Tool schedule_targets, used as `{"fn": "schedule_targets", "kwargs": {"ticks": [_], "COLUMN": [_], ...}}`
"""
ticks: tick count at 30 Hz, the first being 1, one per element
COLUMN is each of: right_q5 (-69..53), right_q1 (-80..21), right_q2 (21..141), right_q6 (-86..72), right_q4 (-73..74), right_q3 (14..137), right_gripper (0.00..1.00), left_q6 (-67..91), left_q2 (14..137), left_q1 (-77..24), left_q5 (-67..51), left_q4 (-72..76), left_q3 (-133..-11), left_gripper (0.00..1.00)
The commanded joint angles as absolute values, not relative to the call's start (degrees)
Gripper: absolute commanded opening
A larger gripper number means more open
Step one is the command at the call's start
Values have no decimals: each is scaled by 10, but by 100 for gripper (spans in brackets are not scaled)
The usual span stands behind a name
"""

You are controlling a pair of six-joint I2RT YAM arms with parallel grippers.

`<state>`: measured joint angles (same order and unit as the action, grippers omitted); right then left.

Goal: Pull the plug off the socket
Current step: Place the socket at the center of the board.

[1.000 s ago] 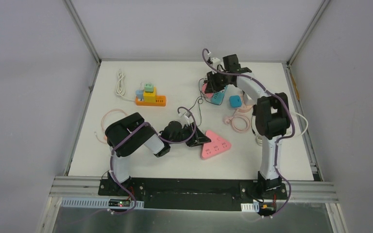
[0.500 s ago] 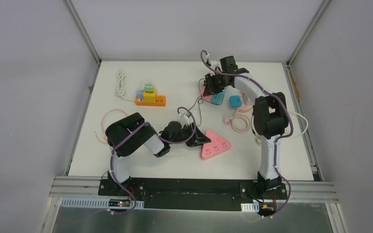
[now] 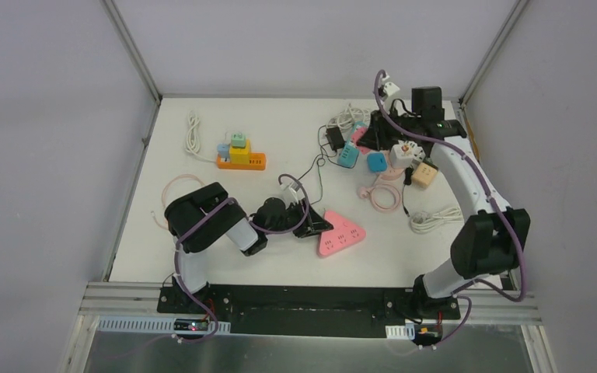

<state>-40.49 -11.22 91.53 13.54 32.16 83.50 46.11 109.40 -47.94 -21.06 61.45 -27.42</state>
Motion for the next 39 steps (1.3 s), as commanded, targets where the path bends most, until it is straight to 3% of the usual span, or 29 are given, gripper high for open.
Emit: {"fn": "schedule_targets", "kwargs": {"ticks": [1,12,30,39], "right_q5": [-434,-549,-562,-559], "right_q1": [-96,-83,-63,-63], "right_q2": [852,764,735,733], "right_q6": [259,271,226,223], "right_q4": [426,447,402,401], "right_q3": [777,670,649,649], "right_gripper": [0,0,0,0], "left_q6": [441,401,363,386], "left_q2": [1073,924,593,575], "left_q1": [-477,-477,-375,-259], "left_q5": [-190,-159,-148,-162], "left_q4": [553,374,100,108], "left_q3": [-232,-260,-294,-344], "left_gripper": [0,0,0,0]}}
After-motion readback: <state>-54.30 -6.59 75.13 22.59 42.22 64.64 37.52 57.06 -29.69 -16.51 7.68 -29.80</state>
